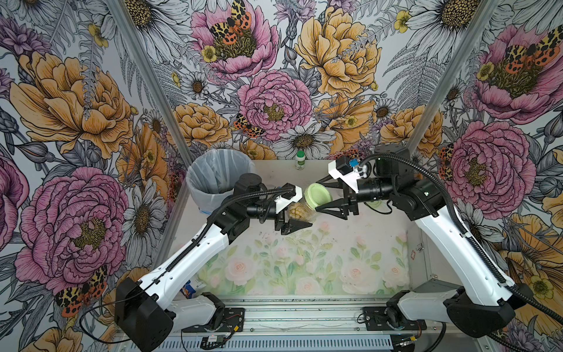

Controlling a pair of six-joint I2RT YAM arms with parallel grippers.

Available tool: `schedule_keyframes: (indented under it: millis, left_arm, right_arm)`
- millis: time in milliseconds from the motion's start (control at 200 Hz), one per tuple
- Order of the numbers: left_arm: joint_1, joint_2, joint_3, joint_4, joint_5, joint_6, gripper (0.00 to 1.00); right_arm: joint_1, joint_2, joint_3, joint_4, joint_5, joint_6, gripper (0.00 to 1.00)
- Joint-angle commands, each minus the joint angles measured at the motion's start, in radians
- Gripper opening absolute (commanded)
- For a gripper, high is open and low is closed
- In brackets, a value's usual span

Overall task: Empty moldy peanuts from jars
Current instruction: Unscrew the lid from the jar.

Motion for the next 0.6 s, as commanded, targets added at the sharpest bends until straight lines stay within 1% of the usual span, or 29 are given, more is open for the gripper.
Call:
schedule_keyframes:
  millis: [0, 200, 335, 420, 590]
  left_arm:
    - [0.013, -0.01, 0.036, -0.068, 0.079, -0.045, 0.14]
    - [0.015, -0.008, 0.048, -0.099, 0.071, -0.031, 0.14]
    - [0.023, -0.015, 0.048, -0.109, 0.094, -0.025, 0.14]
    - [0.024, -0.008, 0.06, -0.12, 0.11, -0.027, 0.14]
    - [0.024, -0.001, 0.061, -0.129, 0.106, -0.019, 0.14]
  right_arm:
    - [-0.04, -0.03, 0.003, 0.091, 0.032, -0.147, 0.8]
    - [-0.071, -0.009, -0.001, 0.055, 0.002, -0.229, 0.8]
    - [-0.086, -0.006, -0.008, 0.05, -0.027, -0.24, 0.8]
    - [-0.087, -0.007, -0.001, 0.021, -0.035, -0.276, 0.8]
    - [-0.088, -0.009, 0.003, 0.001, -0.062, -0.304, 0.8]
